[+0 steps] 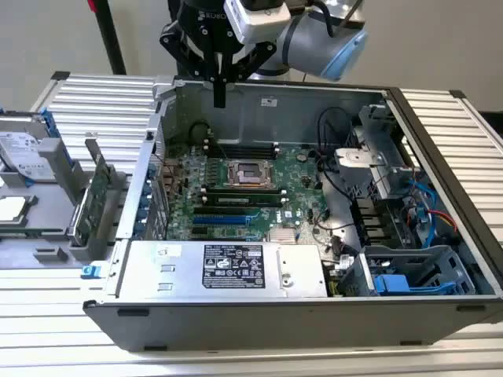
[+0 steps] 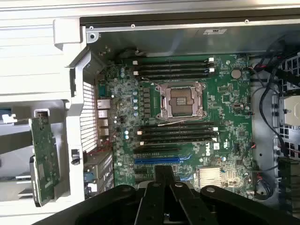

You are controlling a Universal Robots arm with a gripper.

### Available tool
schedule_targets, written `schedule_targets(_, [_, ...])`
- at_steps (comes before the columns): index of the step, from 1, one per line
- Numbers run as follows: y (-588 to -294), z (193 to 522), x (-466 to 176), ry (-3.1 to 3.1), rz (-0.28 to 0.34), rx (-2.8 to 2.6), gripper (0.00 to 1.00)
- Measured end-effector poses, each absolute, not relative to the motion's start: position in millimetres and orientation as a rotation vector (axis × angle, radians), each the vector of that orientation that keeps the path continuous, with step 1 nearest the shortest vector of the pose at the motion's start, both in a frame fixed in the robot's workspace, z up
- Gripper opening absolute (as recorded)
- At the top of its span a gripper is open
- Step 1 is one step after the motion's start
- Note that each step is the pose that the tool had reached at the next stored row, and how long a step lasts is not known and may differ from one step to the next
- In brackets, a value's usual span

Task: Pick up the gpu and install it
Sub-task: 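Reach for the gpu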

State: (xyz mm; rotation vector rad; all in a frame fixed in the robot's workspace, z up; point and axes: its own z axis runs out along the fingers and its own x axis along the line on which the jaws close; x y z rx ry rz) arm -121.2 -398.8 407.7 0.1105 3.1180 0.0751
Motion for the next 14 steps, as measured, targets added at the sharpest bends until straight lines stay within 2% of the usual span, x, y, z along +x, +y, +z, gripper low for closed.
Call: schedule_targets(14, [-398.8, 413.5, -121.2, 3.118, 0.075, 0.110, 0.00])
